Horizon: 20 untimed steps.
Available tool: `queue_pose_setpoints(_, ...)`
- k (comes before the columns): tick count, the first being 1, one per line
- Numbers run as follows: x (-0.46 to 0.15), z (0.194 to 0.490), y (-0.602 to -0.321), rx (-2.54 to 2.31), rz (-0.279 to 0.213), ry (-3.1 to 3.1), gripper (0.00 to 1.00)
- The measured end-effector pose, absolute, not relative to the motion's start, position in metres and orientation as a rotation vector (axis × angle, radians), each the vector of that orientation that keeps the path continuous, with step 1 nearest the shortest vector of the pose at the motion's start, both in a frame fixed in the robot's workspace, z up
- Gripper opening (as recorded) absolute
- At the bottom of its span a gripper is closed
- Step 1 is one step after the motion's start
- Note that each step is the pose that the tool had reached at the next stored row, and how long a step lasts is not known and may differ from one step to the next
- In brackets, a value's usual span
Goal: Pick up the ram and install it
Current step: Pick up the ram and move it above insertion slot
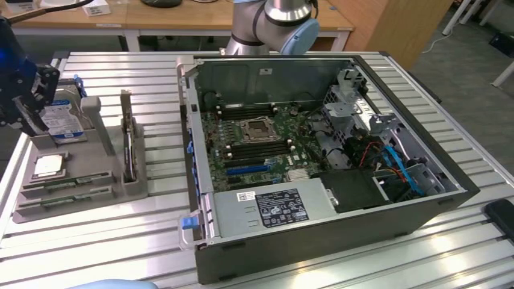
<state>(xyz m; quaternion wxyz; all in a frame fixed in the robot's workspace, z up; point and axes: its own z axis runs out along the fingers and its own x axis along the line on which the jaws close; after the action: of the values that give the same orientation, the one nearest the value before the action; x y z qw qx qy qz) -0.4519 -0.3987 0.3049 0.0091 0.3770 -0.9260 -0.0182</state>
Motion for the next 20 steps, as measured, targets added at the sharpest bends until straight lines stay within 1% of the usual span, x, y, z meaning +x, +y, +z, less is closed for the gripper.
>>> queue_pose_setpoints(20, -0.4519, 0.3029, -0.3987, 1.678, -0.05, -2.627, 0.24)
